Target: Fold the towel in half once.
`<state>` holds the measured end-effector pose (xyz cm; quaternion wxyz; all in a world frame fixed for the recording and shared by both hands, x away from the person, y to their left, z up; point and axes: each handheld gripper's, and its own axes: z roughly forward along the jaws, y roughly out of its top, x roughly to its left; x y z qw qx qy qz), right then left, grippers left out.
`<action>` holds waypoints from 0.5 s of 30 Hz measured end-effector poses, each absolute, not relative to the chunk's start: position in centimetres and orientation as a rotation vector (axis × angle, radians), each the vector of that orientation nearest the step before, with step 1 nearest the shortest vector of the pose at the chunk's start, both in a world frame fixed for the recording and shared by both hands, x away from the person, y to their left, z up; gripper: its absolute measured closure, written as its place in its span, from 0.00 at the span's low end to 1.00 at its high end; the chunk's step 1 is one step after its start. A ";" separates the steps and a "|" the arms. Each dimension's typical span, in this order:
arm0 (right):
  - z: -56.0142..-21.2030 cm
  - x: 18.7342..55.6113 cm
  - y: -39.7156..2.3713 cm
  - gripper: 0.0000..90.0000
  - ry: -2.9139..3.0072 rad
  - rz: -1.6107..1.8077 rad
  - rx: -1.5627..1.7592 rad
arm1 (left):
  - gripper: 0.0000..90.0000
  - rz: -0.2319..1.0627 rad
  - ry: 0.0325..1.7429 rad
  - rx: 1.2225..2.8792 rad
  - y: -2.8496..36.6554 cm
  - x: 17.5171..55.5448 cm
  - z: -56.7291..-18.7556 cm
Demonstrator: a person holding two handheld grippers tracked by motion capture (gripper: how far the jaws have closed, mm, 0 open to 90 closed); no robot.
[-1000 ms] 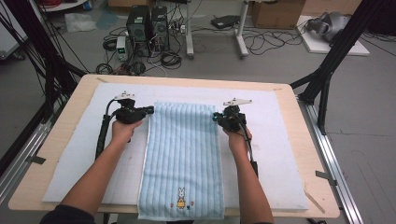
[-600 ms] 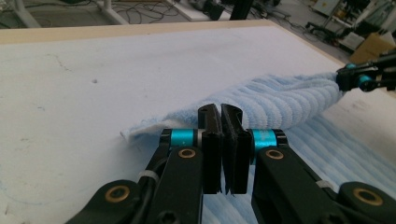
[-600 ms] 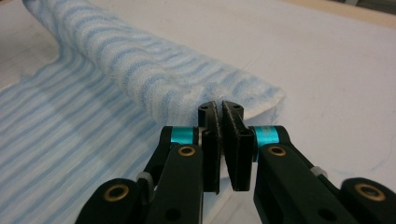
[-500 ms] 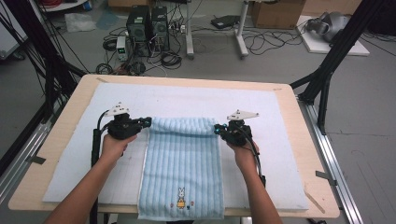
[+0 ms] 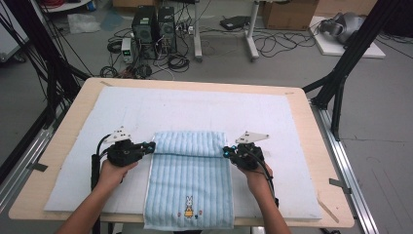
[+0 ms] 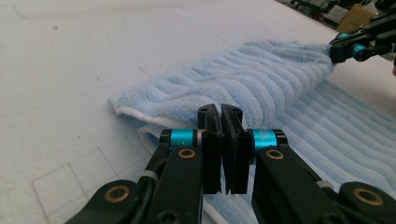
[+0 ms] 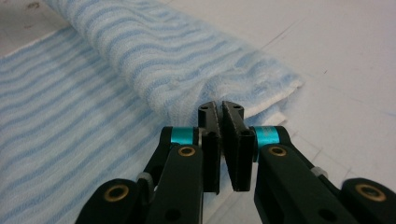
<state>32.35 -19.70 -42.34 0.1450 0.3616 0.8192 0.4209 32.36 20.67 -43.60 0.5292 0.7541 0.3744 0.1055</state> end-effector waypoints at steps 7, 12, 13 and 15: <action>-43.5 31.7 -19.9 0.80 2.354 1.219 1.084 | 0.68 0.251 0.982 1.779 20.9 32.7 -44.0; -43.1 31.7 -20.3 0.59 2.277 1.228 1.118 | 0.50 0.294 1.030 1.756 21.2 33.5 -44.1; -43.0 31.7 -20.5 0.57 2.259 1.230 1.128 | 0.49 0.305 1.032 1.762 21.3 33.8 -44.0; -42.9 31.8 -20.8 0.50 2.239 1.231 1.148 | 0.49 0.321 1.041 1.756 21.3 34.6 -43.7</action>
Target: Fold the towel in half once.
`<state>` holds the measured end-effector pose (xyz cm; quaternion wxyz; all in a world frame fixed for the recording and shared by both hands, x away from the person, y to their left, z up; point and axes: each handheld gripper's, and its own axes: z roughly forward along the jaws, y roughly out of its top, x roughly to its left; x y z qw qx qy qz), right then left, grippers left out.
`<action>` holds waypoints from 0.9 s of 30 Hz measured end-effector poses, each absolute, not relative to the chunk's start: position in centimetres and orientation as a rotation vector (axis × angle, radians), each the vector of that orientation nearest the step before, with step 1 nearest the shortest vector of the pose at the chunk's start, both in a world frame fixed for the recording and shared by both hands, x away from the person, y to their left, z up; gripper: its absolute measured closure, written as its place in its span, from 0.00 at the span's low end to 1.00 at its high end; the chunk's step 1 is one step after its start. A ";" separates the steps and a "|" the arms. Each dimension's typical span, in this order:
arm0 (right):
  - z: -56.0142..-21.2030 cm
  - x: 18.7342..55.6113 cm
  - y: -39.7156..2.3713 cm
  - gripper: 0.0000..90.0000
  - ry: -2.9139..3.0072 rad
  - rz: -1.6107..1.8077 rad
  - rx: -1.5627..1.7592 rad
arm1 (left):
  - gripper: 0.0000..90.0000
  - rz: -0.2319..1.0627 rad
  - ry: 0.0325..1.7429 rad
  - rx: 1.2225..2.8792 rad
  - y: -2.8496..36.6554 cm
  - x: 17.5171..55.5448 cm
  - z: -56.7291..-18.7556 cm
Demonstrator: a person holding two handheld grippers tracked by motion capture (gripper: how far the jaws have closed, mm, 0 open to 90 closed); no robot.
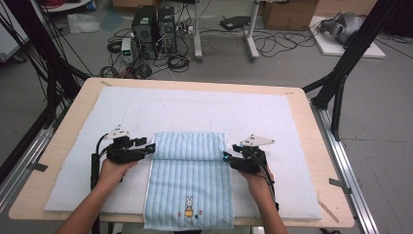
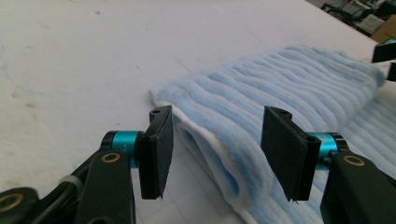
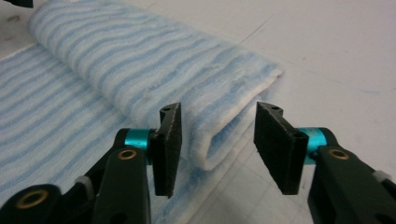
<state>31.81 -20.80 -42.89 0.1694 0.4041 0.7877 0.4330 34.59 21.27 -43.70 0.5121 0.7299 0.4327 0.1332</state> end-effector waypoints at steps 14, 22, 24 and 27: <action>-43.0 32.0 -22.2 0.24 2.152 1.170 1.248 | 0.40 0.349 1.200 1.824 19.2 40.4 -44.0; -43.0 32.0 -22.2 0.24 2.154 1.175 1.248 | 0.62 0.437 1.165 1.975 18.3 40.2 -44.7; -43.0 32.0 -22.2 0.24 2.156 1.172 1.245 | 0.76 0.440 1.139 1.988 18.2 40.1 -44.6; -43.1 32.0 -22.2 0.24 2.149 1.155 1.247 | 0.92 0.425 1.097 1.994 18.0 39.9 -44.6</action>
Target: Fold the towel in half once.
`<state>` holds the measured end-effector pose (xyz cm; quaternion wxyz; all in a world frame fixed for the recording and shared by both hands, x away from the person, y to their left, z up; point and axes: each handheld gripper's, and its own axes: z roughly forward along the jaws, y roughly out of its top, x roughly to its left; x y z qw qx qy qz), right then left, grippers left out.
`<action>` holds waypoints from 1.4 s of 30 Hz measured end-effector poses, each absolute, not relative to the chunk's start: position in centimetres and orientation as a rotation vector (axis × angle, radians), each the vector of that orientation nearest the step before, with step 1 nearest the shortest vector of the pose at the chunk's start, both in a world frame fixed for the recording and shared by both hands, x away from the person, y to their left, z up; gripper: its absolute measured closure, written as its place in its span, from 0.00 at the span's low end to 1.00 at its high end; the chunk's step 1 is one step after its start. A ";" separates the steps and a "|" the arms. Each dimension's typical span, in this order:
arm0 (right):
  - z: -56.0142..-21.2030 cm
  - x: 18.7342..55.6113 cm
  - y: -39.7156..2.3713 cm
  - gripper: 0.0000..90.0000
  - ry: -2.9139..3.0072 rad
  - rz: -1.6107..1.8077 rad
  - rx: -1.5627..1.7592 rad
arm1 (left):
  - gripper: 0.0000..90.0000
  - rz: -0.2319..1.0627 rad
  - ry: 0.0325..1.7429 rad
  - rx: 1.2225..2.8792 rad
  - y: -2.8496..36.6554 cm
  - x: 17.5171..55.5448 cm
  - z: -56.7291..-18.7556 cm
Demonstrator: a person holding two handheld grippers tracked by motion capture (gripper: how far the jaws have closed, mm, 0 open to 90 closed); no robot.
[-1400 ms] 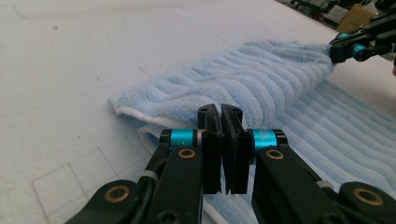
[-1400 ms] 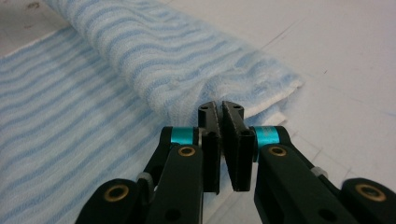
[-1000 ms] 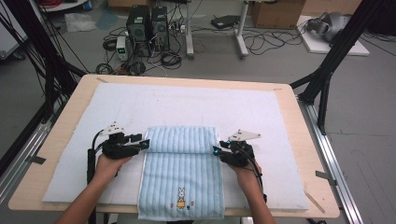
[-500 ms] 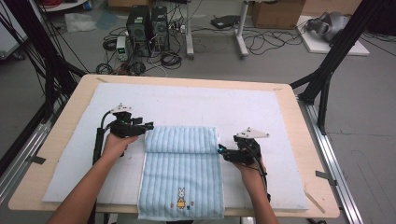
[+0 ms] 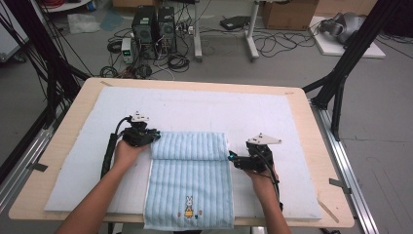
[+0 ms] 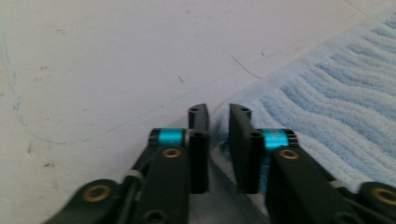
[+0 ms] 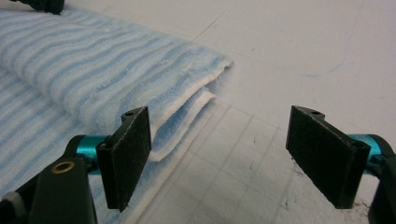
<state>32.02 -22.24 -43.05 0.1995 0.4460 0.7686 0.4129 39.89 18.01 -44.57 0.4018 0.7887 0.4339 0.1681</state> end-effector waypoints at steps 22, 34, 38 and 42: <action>-43.5 40.4 -16.8 0.58 2.324 0.986 1.296 | 0.94 0.329 1.054 1.806 19.2 38.6 -42.9; -42.5 39.3 -16.7 0.94 2.321 1.033 1.158 | 0.94 0.308 1.014 1.759 19.8 37.8 -41.7; -41.3 37.8 -17.0 0.94 2.303 1.094 1.110 | 0.94 0.290 0.985 1.738 20.1 36.8 -41.0; -39.9 36.0 -17.2 0.94 2.284 1.163 1.044 | 0.94 0.273 0.953 1.732 20.2 35.4 -40.9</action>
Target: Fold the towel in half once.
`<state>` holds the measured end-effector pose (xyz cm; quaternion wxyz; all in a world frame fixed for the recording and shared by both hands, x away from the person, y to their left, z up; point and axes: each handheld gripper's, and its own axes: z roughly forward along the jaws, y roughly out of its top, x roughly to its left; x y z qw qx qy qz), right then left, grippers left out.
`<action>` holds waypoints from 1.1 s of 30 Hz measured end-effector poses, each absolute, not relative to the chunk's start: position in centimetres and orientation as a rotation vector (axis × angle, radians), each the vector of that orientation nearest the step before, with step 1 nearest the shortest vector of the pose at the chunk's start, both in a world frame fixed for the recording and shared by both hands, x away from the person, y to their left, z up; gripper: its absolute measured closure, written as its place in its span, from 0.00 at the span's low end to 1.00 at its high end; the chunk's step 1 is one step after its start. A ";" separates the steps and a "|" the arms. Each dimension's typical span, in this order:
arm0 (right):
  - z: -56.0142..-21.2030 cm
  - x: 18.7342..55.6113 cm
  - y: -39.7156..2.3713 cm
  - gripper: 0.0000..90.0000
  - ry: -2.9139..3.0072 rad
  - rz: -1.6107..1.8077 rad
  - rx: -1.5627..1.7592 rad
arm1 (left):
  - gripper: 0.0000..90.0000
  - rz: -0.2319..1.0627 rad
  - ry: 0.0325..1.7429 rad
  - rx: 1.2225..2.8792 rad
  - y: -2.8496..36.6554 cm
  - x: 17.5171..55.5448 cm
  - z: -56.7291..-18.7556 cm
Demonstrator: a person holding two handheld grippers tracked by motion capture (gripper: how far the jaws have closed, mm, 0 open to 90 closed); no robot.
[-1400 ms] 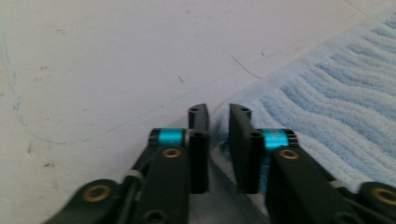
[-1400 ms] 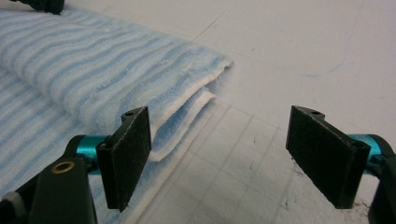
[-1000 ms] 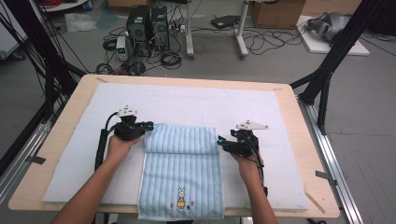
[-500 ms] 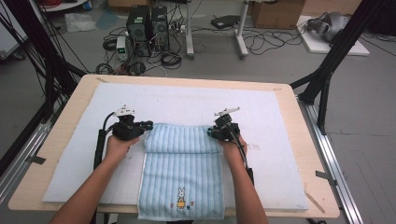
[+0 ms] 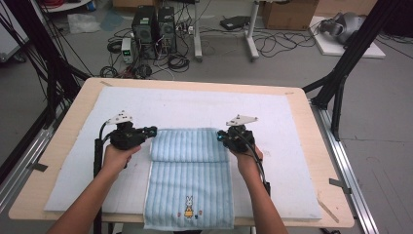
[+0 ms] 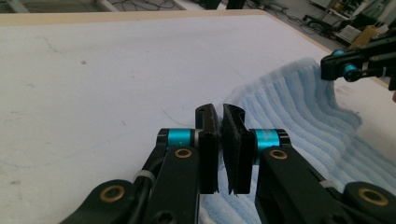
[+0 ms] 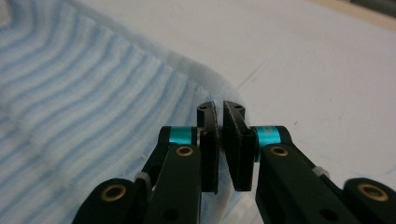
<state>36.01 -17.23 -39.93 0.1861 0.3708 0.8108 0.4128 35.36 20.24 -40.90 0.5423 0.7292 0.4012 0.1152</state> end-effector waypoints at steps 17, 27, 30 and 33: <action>-41.5 29.0 -20.0 0.94 2.325 1.300 1.028 | 0.94 0.164 0.922 1.775 20.6 30.1 -42.9; -42.4 25.9 -20.8 0.94 2.377 1.295 1.009 | 0.93 0.130 0.927 1.856 20.4 27.7 -44.0; -42.8 25.1 -20.9 0.94 2.406 1.278 0.990 | 0.93 0.119 0.919 1.886 20.3 27.1 -44.3; -42.9 24.5 -21.1 0.94 2.423 1.267 0.991 | 0.93 0.114 0.902 1.887 20.5 26.8 -44.2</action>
